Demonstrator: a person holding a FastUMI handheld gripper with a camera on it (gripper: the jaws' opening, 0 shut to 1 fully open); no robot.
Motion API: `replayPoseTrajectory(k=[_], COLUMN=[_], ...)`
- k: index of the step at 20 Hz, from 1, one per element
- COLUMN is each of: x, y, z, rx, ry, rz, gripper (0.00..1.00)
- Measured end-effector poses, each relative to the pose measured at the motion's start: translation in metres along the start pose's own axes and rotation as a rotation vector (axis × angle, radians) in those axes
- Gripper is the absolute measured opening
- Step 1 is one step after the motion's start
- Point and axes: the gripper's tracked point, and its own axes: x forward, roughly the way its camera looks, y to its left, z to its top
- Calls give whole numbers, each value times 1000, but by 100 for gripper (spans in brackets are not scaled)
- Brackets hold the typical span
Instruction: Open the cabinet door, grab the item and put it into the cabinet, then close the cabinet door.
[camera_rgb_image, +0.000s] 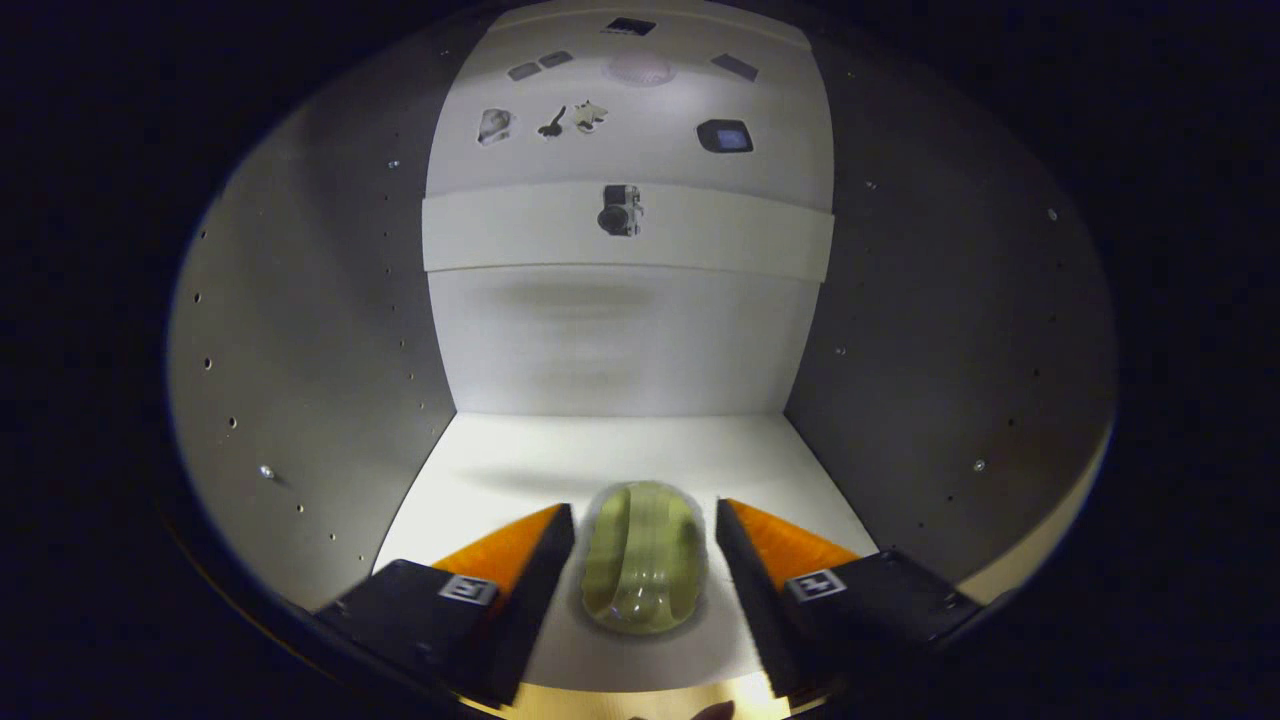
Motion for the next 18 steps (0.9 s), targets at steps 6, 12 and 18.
replayPoseTrajectory(k=[6, 12, 18], x=[-40, -132, -270], y=[-7, -25, -48], z=[35, 85, 111], rx=[1, 11, 18], ry=[-129, -329, -524], rz=[-1, -21, -50], gripper=[99, 98, 98])
